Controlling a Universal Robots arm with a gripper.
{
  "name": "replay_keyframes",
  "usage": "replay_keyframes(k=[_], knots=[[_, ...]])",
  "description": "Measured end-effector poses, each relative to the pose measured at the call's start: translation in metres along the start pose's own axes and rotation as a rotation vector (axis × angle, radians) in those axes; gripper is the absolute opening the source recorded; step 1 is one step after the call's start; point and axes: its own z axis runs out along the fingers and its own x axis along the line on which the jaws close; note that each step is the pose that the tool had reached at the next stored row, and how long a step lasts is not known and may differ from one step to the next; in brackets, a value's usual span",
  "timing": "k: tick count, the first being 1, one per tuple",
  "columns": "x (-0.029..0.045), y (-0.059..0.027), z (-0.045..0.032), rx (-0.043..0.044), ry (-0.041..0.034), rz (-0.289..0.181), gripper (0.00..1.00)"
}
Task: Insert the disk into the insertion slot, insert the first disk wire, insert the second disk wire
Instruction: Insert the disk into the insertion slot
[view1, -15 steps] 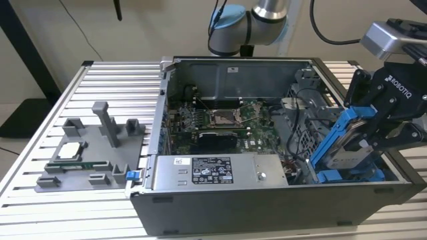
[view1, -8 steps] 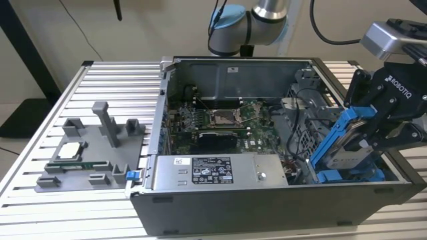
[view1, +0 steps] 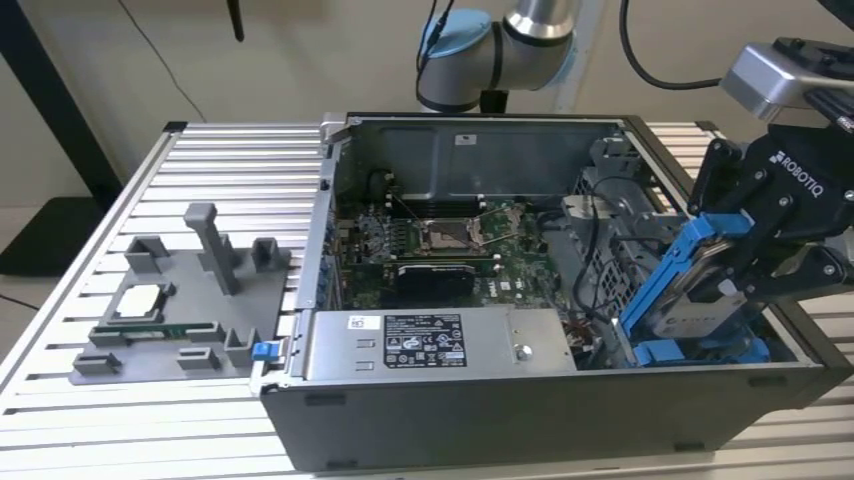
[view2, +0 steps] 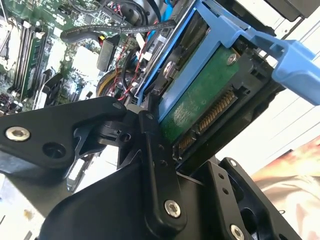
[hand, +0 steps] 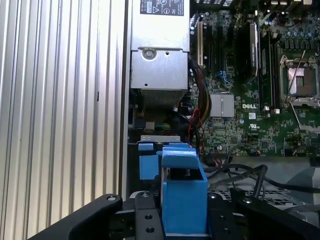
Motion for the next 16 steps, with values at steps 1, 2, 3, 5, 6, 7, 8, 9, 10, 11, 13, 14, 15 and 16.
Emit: replay_keyframes(k=[1,2,3,5,6,7,8,9,10,11,13,14,15,16], knots=[[0.0,0.0,0.0,0.0002,0.0,0.0,1.0],[0.0,0.0,0.0,0.0,0.0001,0.0,1.0],[0.0,0.0,0.0,0.0,0.0,0.0,1.0],[0.0,0.0,0.0001,0.0,0.0,0.0,1.0],[0.0,0.0,0.0001,0.0,-0.0001,0.0,1.0],[0.0,0.0,0.0001,0.0,0.0,0.0,1.0],[0.0,0.0,0.0001,0.0,-0.0001,0.0,1.0],[0.0,0.0,0.0001,0.0,0.0,0.0,1.0],[0.0,0.0,0.0002,0.0,-0.0001,0.0,1.0],[0.0,0.0,0.0001,0.0,0.0,0.0,1.0],[0.0,0.0,0.0002,0.0,0.0,0.0,1.0],[0.0,0.0,0.0002,0.0,0.0,0.0,1.0],[0.0,0.0,0.0002,0.0001,-0.0001,0.0,1.0],[0.0,0.0,0.0002,0.0007,-0.0005,0.0,1.0]])
